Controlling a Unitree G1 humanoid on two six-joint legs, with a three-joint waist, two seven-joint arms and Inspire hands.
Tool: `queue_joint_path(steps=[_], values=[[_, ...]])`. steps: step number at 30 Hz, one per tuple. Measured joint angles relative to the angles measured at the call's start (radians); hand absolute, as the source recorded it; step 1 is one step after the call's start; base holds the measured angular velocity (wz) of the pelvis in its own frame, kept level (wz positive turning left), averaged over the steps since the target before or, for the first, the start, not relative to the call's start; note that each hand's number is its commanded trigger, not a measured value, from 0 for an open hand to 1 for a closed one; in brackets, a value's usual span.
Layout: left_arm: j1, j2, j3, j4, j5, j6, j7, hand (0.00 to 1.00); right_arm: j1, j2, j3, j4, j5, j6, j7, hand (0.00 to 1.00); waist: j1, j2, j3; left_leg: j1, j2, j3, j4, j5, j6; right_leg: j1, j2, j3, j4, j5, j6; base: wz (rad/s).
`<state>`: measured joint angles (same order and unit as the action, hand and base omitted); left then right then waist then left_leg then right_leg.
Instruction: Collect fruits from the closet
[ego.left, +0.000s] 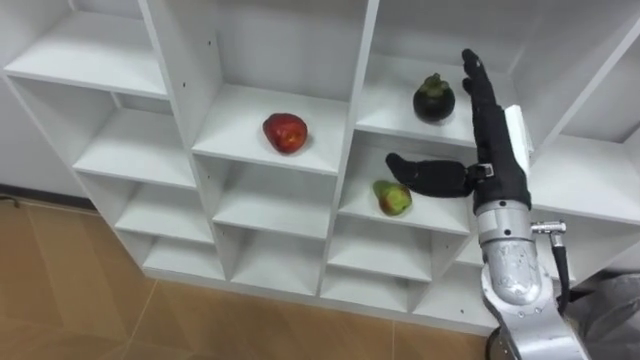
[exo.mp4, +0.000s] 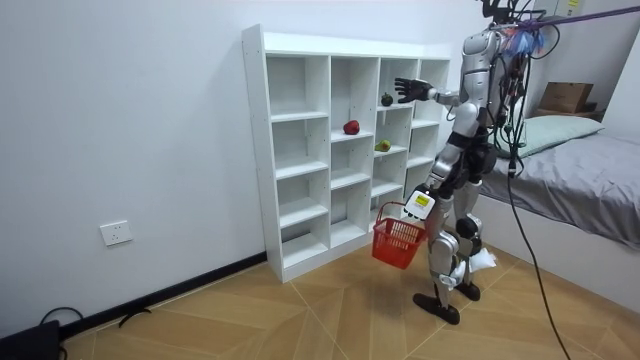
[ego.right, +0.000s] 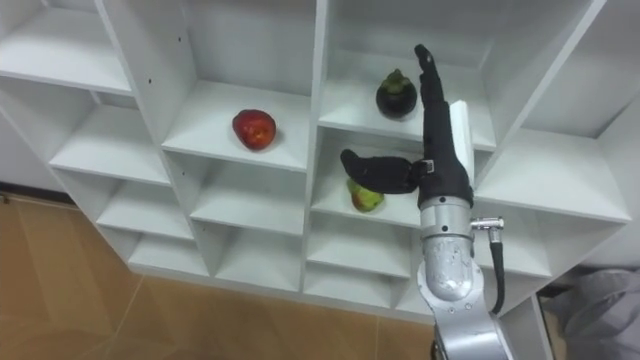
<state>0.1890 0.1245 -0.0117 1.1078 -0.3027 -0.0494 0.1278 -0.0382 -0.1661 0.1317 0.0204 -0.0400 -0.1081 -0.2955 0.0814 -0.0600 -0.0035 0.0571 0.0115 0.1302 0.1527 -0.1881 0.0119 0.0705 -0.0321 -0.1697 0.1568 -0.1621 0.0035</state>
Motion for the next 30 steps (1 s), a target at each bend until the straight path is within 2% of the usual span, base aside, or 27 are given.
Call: queue_joint_path(steps=[4, 9, 12, 17, 30], values=[[0.006, 0.001, 0.003, -0.006, -0.001, -0.001, 0.015, 1.0, -0.001, -0.002, -0.001, 0.023, 0.051, -0.002, -0.022, 0.0, 0.005, 0.0, 0.0062, 0.001, 0.0, -0.004, 0.001, 0.0, 0.0, 0.002, -0.001, -0.005, 0.0, 0.0, 0.0, 0.0], [0.013, 0.0, 0.007, -0.012, -0.001, -0.003, 0.017, 1.0, -0.025, -0.002, -0.026, 0.105, 0.123, -0.001, -0.075, 0.0, 0.008, -0.008, 0.0086, -0.008, -0.001, -0.007, 0.003, 0.0, 0.0, -0.003, -0.002, -0.006, 0.0, 0.0, 0.0, 0.01], [0.018, 0.0, 0.007, -0.011, 0.0, -0.003, 0.016, 1.0, -0.053, -0.012, -0.043, 0.134, 0.183, -0.001, -0.1, 0.0, 0.008, -0.004, 0.0125, -0.011, -0.001, -0.014, 0.006, 0.0, 0.0, -0.003, -0.002, -0.013, -0.002, 0.0, 0.0, 0.06], [0.026, 0.002, 0.009, -0.01, 0.001, -0.003, 0.006, 1.0, -0.086, -0.041, -0.045, 0.134, 0.199, -0.001, -0.11, 0.0, 0.012, -0.004, 0.0131, -0.011, -0.002, -0.024, 0.008, 0.0, 0.0, -0.001, -0.002, -0.022, -0.003, 0.0, 0.0, 0.05], [0.032, 0.005, 0.008, -0.011, 0.0, -0.001, -0.025, 1.0, -0.099, -0.056, -0.044, 0.134, 0.236, -0.001, -0.13, 0.0, 0.03, -0.011, 0.0159, -0.016, -0.003, -0.027, 0.012, 0.0, 0.0, 0.003, -0.003, -0.026, -0.003, 0.0, 0.0, 0.0]])
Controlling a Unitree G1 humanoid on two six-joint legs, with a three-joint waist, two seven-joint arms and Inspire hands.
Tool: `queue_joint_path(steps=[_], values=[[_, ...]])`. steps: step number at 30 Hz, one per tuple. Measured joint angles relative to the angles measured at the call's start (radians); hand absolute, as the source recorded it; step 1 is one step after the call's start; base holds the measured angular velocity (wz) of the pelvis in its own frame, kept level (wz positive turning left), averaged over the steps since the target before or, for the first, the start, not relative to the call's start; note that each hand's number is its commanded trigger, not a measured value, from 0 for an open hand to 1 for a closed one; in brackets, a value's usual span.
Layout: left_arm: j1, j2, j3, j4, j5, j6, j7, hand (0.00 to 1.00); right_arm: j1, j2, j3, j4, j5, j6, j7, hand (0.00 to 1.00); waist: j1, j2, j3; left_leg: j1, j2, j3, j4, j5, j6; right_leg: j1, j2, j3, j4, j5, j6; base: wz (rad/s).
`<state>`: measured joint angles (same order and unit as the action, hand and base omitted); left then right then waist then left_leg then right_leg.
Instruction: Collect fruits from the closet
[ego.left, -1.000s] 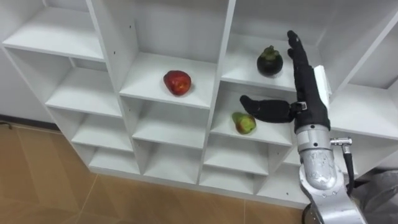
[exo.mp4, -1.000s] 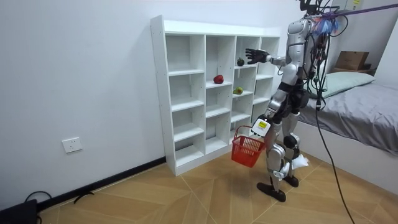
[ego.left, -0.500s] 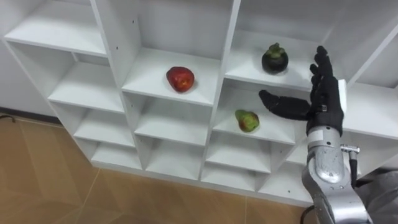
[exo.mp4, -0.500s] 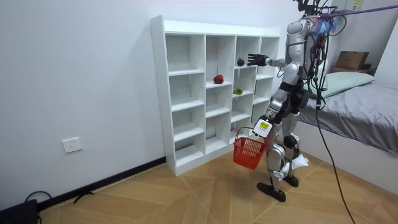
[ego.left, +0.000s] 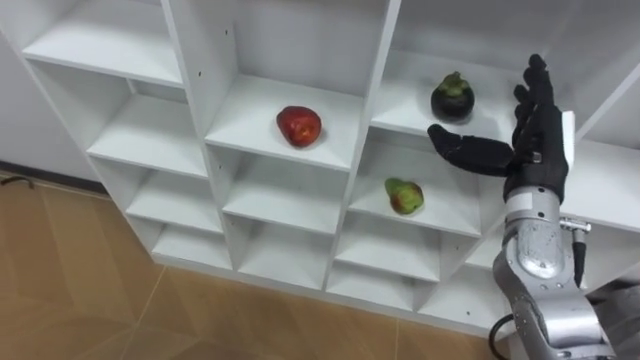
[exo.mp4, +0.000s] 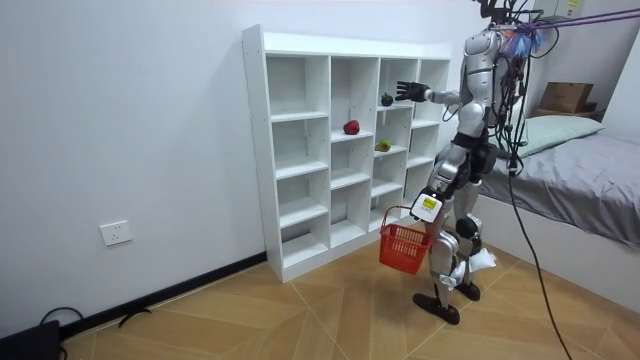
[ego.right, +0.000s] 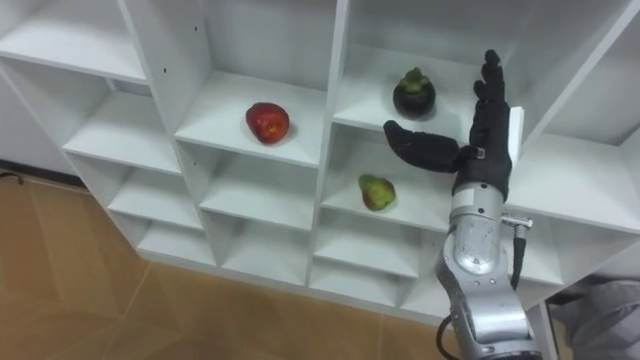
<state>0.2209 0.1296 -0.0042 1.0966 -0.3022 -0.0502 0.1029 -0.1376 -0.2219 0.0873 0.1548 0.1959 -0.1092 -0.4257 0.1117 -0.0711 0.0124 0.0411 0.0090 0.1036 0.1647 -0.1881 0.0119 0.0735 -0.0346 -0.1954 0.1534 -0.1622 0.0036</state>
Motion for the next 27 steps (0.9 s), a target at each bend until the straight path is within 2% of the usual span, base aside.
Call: queue_joint_path(steps=[7, 12, 20, 27], values=[[0.003, 0.001, 0.0, -0.013, 0.0, 0.007, -0.006, 1.0, -0.011, 0.0, 0.002, 0.0, 0.008, 0.001, -0.001, 0.0, 0.007, 0.001, -0.0003, -0.005, 0.0, -0.004, 0.001, 0.0, 0.0, -0.004, 0.0, -0.002, 0.0, 0.0, 0.0, 0.0], [0.014, 0.002, 0.001, -0.035, 0.003, 0.023, -0.002, 1.0, -0.051, -0.011, 0.01, 0.028, 0.032, 0.002, -0.008, 0.0, 0.008, 0.001, -0.001, -0.003, -0.001, -0.005, 0.002, 0.001, 0.001, -0.002, -0.001, -0.002, 0.0, 0.0, 0.0, 0.0], [0.017, 0.005, 0.005, -0.056, 0.03, 0.064, 0.002, 1.0, -0.132, -0.016, 0.009, 0.166, 0.03, 0.068, 0.02, 0.0, 0.022, 0.001, -0.0023, -0.005, -0.001, -0.006, 0.004, 0.001, 0.001, -0.002, -0.001, -0.005, 0.002, 0.0, 0.0, 0.01], [0.02, 0.015, 0.021, -0.055, 0.029, 0.078, 0.0, 1.0, -0.224, -0.024, 0.007, 0.304, 0.054, 0.08, 0.022, 0.0, 0.032, -0.023, -0.0049, -0.017, -0.003, -0.031, 0.007, 0.004, -0.001, -0.002, -0.002, -0.03, 0.001, 0.0, 0.0, 0.1]])
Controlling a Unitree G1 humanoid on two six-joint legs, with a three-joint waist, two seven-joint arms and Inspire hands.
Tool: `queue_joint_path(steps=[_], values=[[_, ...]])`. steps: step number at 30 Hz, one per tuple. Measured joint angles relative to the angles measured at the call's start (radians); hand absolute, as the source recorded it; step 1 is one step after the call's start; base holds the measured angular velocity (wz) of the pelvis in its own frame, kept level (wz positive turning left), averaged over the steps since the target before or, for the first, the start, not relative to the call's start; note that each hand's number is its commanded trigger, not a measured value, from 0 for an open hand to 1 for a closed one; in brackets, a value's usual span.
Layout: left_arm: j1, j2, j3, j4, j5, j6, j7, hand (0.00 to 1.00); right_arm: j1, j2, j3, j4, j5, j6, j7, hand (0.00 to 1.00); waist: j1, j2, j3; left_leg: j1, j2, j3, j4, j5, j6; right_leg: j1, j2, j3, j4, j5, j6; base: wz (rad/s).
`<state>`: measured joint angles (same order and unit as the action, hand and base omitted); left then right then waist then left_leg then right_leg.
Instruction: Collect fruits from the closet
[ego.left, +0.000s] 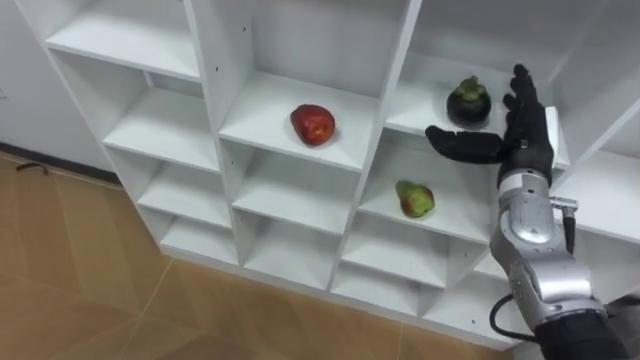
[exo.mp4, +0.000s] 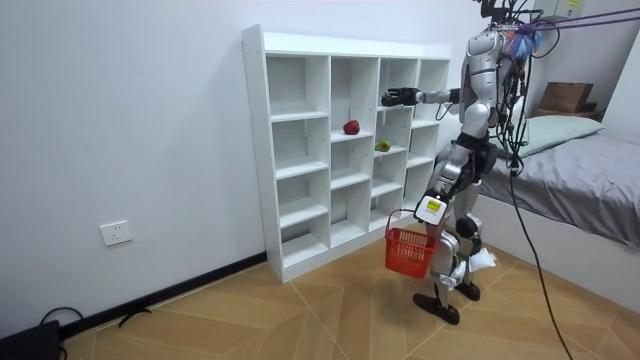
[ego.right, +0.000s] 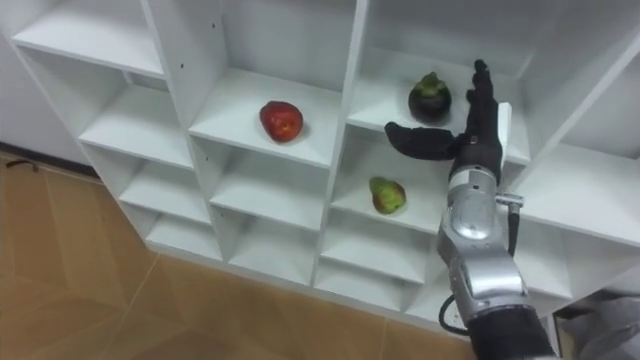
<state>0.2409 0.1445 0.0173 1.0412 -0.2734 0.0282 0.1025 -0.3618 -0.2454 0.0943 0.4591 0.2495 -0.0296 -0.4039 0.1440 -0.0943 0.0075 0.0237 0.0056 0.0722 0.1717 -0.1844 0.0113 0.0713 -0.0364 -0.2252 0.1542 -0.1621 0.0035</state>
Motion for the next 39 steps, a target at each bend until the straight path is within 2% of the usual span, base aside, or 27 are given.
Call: queue_joint_path(steps=[4, 6, 10, 14, 20, 28, 29, 30, 31, 33, 39], values=[[-0.002, 0.006, 0.0, 0.0, 0.001, 0.01, -0.006, 1.0, -0.061, -0.008, 0.0, 0.092, 0.017, 0.0, -0.01, 0.0, 0.001, -0.015, -0.0026, -0.003, -0.002, -0.011, 0.006, 0.0, 0.0, 0.0, -0.002, -0.011, 0.0, 0.0, 0.0, 0.09], [-0.004, 0.01, 0.0, -0.001, 0.001, 0.009, -0.009, 1.0, -0.075, -0.014, 0.002, 0.118, 0.012, -0.001, -0.008, 0.0, 0.003, -0.02, -0.0007, -0.012, -0.004, -0.02, 0.012, 0.001, 0.001, 0.0, -0.003, -0.018, 0.0, 0.0, 0.0, 0.12], [-0.004, 0.013, -0.001, -0.004, 0.0, 0.011, -0.007, 1.0, -0.098, -0.033, 0.003, 0.175, 0.016, -0.003, -0.005, 0.0, 0.006, -0.021, 0.0017, -0.012, -0.004, -0.021, 0.015, 0.001, 0.001, 0.001, -0.004, -0.018, 0.0, 0.0, 0.0, 0.01], [-0.004, 0.013, -0.001, -0.004, -0.001, 0.017, -0.003, 1.0, -0.101, -0.064, 0.003, 0.204, 0.045, -0.003, -0.001, 0.0, 0.03, -0.024, 0.0015, -0.011, -0.004, -0.021, 0.016, 0.001, 0.001, 0.002, -0.004, -0.021, 0.0, 0.0, 0.0, 0.0], [-0.004, 0.018, -0.001, -0.003, 0.001, 0.017, -0.006, 1.0, -0.114, -0.067, 0.003, 0.21, 0.072, -0.004, -0.001, 0.0, 0.031, -0.029, 0.0107, -0.014, -0.004, -0.028, 0.019, 0.002, 0.0, 0.003, -0.004, -0.026, 0.001, 0.0, 0.0, 0.02], [-0.006, 0.025, -0.001, -0.004, 0.002, 0.016, -0.024, 1.0, -0.142, -0.082, 0.001, 0.236, 0.051, -0.004, 0.012, 0.0, 0.022, -0.03, 0.0106, -0.027, -0.006, -0.036, 0.026, 0.002, 0.0, -0.005, -0.005, -0.031, 0.0, 0.0, 0.0, 0.03], [-0.008, 0.026, -0.002, -0.004, 0.001, 0.016, -0.024, 1.0, -0.145, -0.085, 0.002, 0.237, 0.05, -0.004, 0.016, 0.17, 0.02, -0.03, 0.0104, -0.031, -0.006, -0.037, 0.027, 0.002, 0.001, -0.008, -0.005, -0.034, 0.0, 0.0, 0.0, 0.05], [-0.009, 0.026, -0.002, -0.005, -0.001, 0.016, -0.024, 1.0, -0.149, -0.087, 0.003, 0.239, 0.049, -0.004, 0.017, 0.69, 0.021, -0.03, 0.01, -0.034, -0.006, -0.036, 0.027, 0.002, 0.001, -0.011, -0.005, -0.035, 0.0, 0.0, 0.0, 0.0], [-0.011, 0.027, -0.004, -0.005, -0.002, 0.016, -0.024, 1.0, -0.156, -0.094, 0.005, 0.249, 0.049, -0.004, 0.018, 1.0, 0.022, -0.031, 0.0093, -0.038, -0.005, -0.034, 0.027, 0.002, 0.001, -0.017, -0.005, -0.035, 0.001, 0.0, 0.0, 0.0], [-0.011, 0.032, -0.012, -0.005, -0.003, 0.016, -0.024, 1.0, -0.167, -0.115, 0.019, 0.272, 0.041, -0.004, 0.02, 1.0, 0.023, -0.033, 0.0079, -0.042, -0.005, -0.034, 0.027, 0.003, 0.001, -0.02, -0.005, -0.035, 0.001, 0.0, 0.0, 0.0], [-0.021, 0.035, -0.013, -0.005, -0.007, 0.016, -0.024, 1.0, -0.178, -0.134, 0.041, 0.29, -0.046, -0.004, 0.008, 1.0, 0.027, -0.035, 0.0072, -0.045, -0.004, -0.033, 0.026, 0.003, 0.001, -0.023, -0.004, -0.035, 0.0, 0.0, 0.0, 0.0]])
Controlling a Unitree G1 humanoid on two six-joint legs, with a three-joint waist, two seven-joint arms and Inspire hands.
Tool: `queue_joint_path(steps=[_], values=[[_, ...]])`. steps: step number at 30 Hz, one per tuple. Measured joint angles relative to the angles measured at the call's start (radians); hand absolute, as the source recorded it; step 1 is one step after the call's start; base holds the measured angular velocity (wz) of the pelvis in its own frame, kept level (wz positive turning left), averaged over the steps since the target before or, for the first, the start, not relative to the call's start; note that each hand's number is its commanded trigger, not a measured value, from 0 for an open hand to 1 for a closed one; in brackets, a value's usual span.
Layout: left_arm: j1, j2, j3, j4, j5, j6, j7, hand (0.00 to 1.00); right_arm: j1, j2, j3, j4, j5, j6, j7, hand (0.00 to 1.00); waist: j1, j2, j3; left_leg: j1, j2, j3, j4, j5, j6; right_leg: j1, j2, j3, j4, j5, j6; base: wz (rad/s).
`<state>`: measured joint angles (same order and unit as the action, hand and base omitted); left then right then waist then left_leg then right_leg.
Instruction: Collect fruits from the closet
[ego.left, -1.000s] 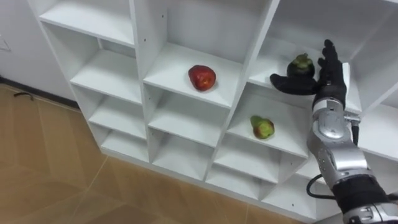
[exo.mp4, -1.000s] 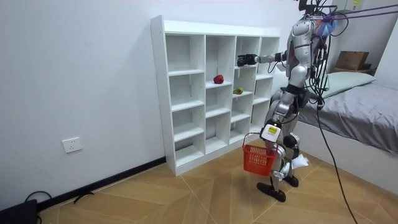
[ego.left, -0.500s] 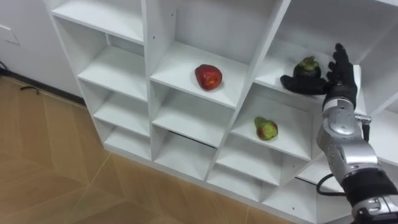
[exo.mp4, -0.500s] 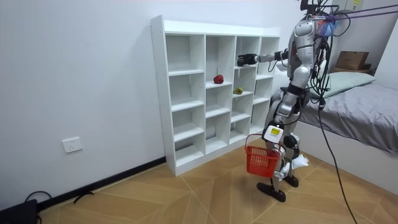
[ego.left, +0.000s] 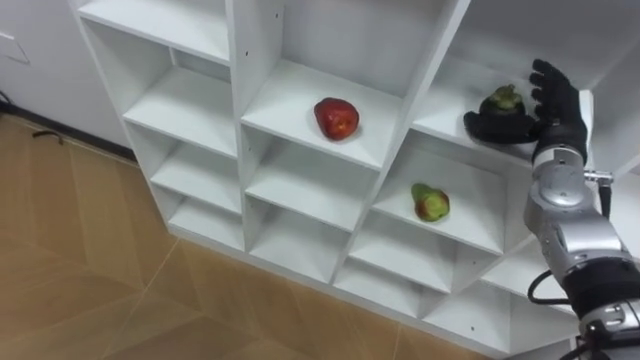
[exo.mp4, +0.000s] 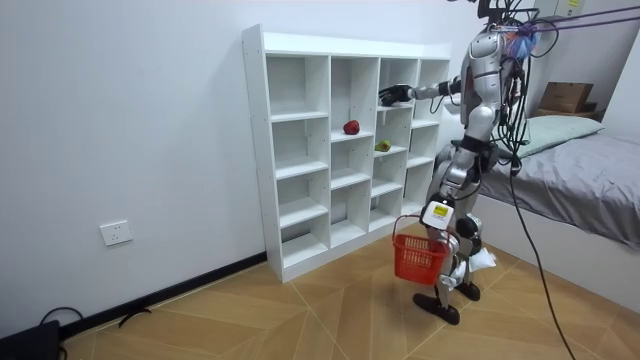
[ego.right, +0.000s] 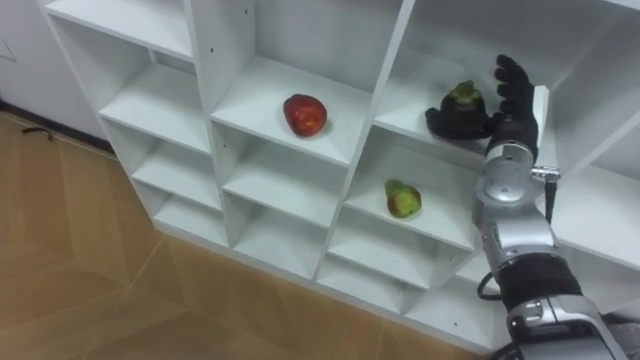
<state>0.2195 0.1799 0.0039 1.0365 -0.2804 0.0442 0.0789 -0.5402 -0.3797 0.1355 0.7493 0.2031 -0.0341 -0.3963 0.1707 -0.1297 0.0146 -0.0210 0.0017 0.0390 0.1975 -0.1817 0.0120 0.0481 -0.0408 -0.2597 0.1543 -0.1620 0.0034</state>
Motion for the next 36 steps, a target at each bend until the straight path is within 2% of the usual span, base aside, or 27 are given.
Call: queue_joint_path(steps=[6, 11, 15, 24, 31, 36], values=[[-0.029, 0.001, -0.01, 0.0, -0.001, 0.0, -0.003, 1.0, -0.004, -0.007, 0.005, 0.005, -0.118, 0.003, 0.007, 1.0, 0.003, -0.005, 0.0001, 0.005, 0.001, 0.008, -0.003, 0.0, 0.0, -0.001, 0.001, 0.011, 0.0, 0.0, 0.0, -0.04], [-0.047, 0.001, -0.01, 0.003, -0.003, -0.007, -0.009, 1.0, -0.004, -0.008, 0.044, 0.004, -0.146, 0.003, 0.009, 1.0, 0.005, -0.013, -0.0009, 0.013, 0.001, 0.013, -0.007, 0.0, 0.0, 0.002, 0.001, 0.014, 0.0, 0.0, 0.0, -0.03], [-0.057, 0.001, -0.01, 0.002, -0.002, -0.008, -0.016, 1.0, -0.004, -0.01, 0.071, -0.001, -0.231, 0.005, 0.022, 1.0, 0.005, -0.019, -0.0039, 0.012, 0.002, 0.013, -0.009, 0.0, 0.0, 0.0, 0.002, 0.014, 0.0, 0.0, 0.0, 0.0], [-0.069, 0.002, -0.013, 0.0, -0.042, -0.008, -0.021, 1.0, -0.004, -0.01, 0.081, -0.017, -0.256, 0.006, 0.061, 1.0, 0.002, -0.019, -0.0048, 0.012, 0.001, 0.01, -0.008, 0.0, 0.0, 0.003, 0.001, 0.013, -0.001, 0.0, 0.0, 0.0], [-0.107, 0.001, -0.049, -0.015, -0.046, -0.008, -0.033, 1.0, -0.004, -0.009, 0.078, -0.017, -0.371, 0.006, 0.071, 1.0, -0.015, -0.015, -0.0033, 0.007, 0.001, 0.01, -0.003, 0.0, 0.0, 0.001, 0.001, 0.011, 0.0, 0.0, 0.0, 0.0], [-0.141, -0.009, -0.126, -0.083, -0.182, -0.01, -0.051, 1.0, -0.006, -0.007, 0.08, -0.03, -0.376, 0.004, 0.069, 1.0, -0.03, -0.016, -0.0051, -0.005, 0.001, 0.008, 0.001, 0.0, 0.0, -0.014, 0.0, 0.013, 0.009, 0.0, 0.0, 0.01]])
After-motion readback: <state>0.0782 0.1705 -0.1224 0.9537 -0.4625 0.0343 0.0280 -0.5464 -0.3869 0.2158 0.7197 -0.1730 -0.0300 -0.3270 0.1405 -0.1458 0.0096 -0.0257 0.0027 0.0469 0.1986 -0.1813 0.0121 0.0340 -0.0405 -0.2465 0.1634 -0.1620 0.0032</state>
